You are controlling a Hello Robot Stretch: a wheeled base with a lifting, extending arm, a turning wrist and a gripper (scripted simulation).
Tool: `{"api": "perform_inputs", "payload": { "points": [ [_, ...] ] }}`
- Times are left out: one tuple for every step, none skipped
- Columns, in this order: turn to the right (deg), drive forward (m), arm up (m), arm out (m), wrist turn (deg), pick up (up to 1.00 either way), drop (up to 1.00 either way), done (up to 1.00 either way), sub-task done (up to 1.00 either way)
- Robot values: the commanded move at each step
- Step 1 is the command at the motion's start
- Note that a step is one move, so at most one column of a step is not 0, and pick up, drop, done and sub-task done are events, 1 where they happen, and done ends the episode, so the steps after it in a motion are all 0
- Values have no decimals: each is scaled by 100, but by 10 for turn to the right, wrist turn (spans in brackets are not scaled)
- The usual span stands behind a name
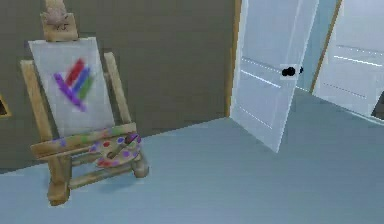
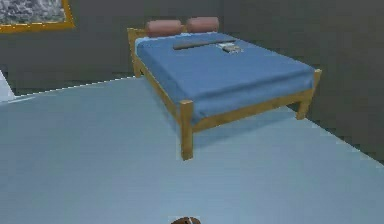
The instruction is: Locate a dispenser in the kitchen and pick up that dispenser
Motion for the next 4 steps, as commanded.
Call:
{"api": "perform_inputs", "payload": {
  "points": [
    [180, 0, 0, 0, 0, 0, 0, 0, 0],
    [0, 10, 0, 0, 0, 0, 0, 0, 0],
    [0, 65, 0, 0, 0, 0, 0, 0, 0],
    [360, 0, 0, 0, 0, 0, 0, 0, 0]
  ]
}}
